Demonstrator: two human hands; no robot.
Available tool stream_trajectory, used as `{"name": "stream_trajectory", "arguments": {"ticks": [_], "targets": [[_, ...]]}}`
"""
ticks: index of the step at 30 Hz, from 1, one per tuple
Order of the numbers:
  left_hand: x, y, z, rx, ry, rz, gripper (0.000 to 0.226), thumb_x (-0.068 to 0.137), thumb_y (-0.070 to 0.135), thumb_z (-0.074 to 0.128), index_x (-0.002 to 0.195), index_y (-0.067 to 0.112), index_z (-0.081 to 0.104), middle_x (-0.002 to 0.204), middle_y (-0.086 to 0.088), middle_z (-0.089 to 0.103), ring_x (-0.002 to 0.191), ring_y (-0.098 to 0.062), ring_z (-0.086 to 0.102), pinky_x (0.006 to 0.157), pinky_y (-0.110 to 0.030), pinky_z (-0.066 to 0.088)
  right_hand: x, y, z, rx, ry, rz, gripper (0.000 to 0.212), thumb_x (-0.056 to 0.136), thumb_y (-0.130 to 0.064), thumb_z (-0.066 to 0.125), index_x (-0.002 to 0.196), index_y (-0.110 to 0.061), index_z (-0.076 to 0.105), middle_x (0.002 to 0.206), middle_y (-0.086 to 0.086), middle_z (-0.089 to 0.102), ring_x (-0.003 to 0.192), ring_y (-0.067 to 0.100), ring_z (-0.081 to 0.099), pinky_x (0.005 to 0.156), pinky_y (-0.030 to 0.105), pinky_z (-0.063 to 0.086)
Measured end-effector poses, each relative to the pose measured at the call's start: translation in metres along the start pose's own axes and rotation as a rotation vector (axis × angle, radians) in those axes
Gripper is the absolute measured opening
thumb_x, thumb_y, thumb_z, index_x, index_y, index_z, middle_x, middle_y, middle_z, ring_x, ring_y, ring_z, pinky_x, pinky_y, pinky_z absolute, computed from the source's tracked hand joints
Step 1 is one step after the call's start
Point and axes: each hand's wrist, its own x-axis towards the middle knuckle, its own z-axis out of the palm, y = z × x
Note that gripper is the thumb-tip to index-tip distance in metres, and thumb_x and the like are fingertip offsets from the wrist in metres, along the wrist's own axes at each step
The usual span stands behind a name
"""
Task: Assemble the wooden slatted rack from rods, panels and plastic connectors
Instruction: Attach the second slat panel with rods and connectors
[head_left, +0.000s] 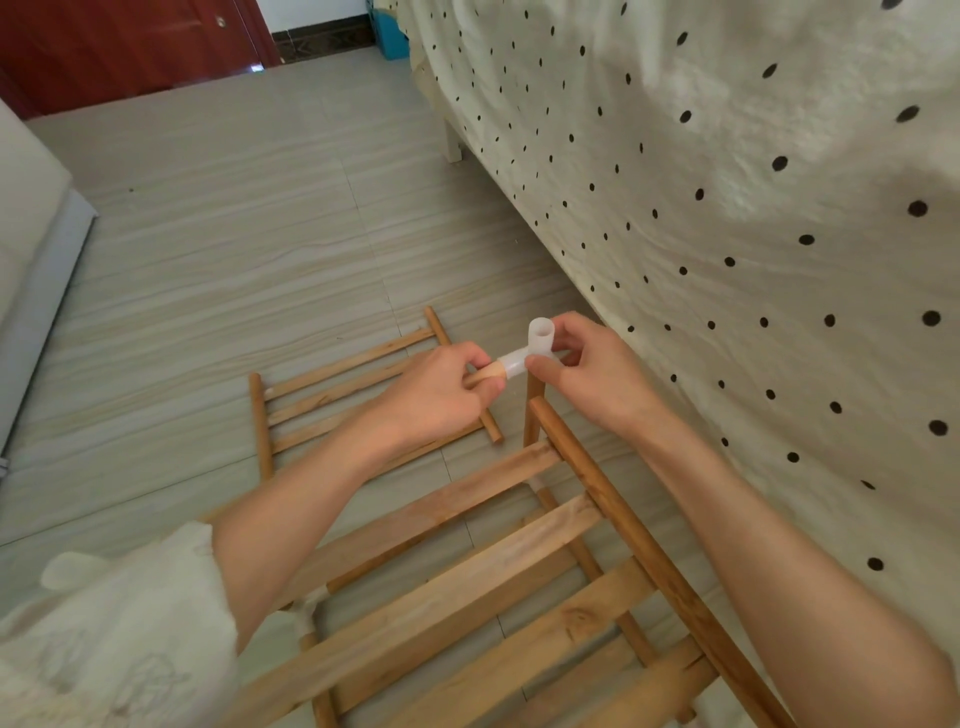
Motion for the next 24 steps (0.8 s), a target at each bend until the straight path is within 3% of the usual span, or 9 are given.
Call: {"name": "stream_trajectory", "arguments": {"ticks": [4, 7, 11, 14, 16, 19, 21, 23, 24], "targets": [[0.0, -0.001, 0.005, -0.101, 0.03, -0.003, 0.037, 0.086, 0.035, 0.065, 0.119, 0.026, 0.052, 0.09, 0.003, 0.06, 0.076, -0.009, 0.053, 0.066, -0.025, 0.038, 0.002, 0.001, 0.001, -0.003, 0.06, -0.008, 0.017, 0.086, -0.03, 0.066, 0.092, -0.014, 0.064, 0.076, -0.013, 0.055, 0.067, 0.0, 0.048, 0.064, 0.016, 0.034], [-0.002, 0.001, 0.009, -0.093, 0.077, 0.005, 0.051, 0.082, 0.04, 0.069, 0.128, 0.029, 0.05, 0.093, 0.006, 0.054, 0.085, -0.01, 0.052, 0.073, -0.025, 0.038, 0.001, -0.002, 0.004, -0.039, 0.1, -0.032, 0.017, 0.083, -0.03, 0.07, 0.085, -0.014, 0.064, 0.071, -0.012, 0.049, 0.063, 0.002, 0.045, 0.059, 0.013, 0.032], [-0.002, 0.004, 0.011, -0.133, 0.107, 0.038, 0.021, 0.085, 0.037, 0.065, 0.105, 0.028, 0.065, 0.075, 0.011, 0.054, 0.077, -0.008, 0.053, 0.065, -0.024, 0.037, 0.0, -0.006, 0.01, -0.042, 0.108, -0.054, 0.017, 0.08, -0.028, 0.072, 0.071, -0.016, 0.063, 0.068, -0.01, 0.049, 0.063, 0.003, 0.045, 0.058, 0.012, 0.034], [-0.002, 0.004, 0.011, -0.102, 0.104, 0.044, 0.006, 0.091, 0.036, 0.059, 0.093, 0.031, 0.059, 0.086, 0.006, 0.06, 0.089, -0.012, 0.056, 0.073, -0.028, 0.042, -0.001, -0.009, 0.012, -0.082, 0.1, -0.064, 0.02, 0.082, -0.029, 0.07, 0.068, -0.019, 0.061, 0.064, -0.013, 0.046, 0.06, 0.002, 0.044, 0.056, 0.01, 0.033], [-0.003, 0.004, 0.011, -0.063, 0.1, 0.046, 0.007, 0.093, 0.035, 0.055, 0.092, 0.028, 0.057, 0.094, -0.002, 0.063, 0.093, -0.017, 0.057, 0.079, -0.035, 0.044, -0.003, -0.01, 0.009, -0.058, 0.072, -0.042, 0.02, 0.085, -0.029, 0.067, 0.076, -0.012, 0.069, 0.064, -0.012, 0.046, 0.06, 0.003, 0.043, 0.058, 0.013, 0.032], [-0.001, 0.007, 0.011, -0.034, 0.102, 0.022, 0.009, 0.094, 0.035, 0.052, 0.092, 0.027, 0.056, 0.097, -0.006, 0.064, 0.097, -0.022, 0.057, 0.085, -0.04, 0.045, -0.012, -0.009, -0.001, 0.003, -0.03, -0.012, 0.024, 0.09, -0.033, 0.06, 0.107, -0.02, 0.069, 0.086, -0.012, 0.054, 0.072, 0.007, 0.046, 0.071, 0.022, 0.035], [0.002, 0.005, 0.012, -0.013, 0.093, 0.008, 0.008, 0.094, 0.036, 0.051, 0.096, 0.028, 0.054, 0.096, -0.001, 0.062, 0.098, -0.021, 0.057, 0.088, -0.041, 0.046, -0.023, -0.003, -0.006, -0.097, -0.076, 0.074, 0.05, 0.09, -0.043, 0.056, 0.133, -0.019, 0.051, 0.121, -0.006, 0.054, 0.098, 0.011, 0.053, 0.085, 0.023, 0.038], [0.004, 0.003, 0.012, -0.011, 0.08, 0.002, 0.012, 0.094, 0.037, 0.05, 0.099, 0.027, 0.055, 0.097, 0.001, 0.063, 0.098, -0.019, 0.057, 0.09, -0.044, 0.046, -0.032, 0.003, -0.01, -0.228, -0.207, 0.235, 0.071, 0.089, -0.053, 0.051, 0.143, -0.011, 0.035, 0.142, 0.004, 0.043, 0.125, 0.018, 0.046, 0.096, 0.026, 0.036], [0.004, 0.003, 0.013, -0.012, 0.073, -0.001, 0.014, 0.094, 0.038, 0.049, 0.101, 0.027, 0.055, 0.096, 0.001, 0.063, 0.097, -0.018, 0.057, 0.09, -0.045, 0.046, -0.036, 0.006, -0.01, -0.248, -0.308, 0.298, 0.073, 0.088, -0.056, 0.051, 0.142, -0.009, 0.037, 0.142, 0.006, 0.045, 0.125, 0.02, 0.048, 0.096, 0.027, 0.038]]}}
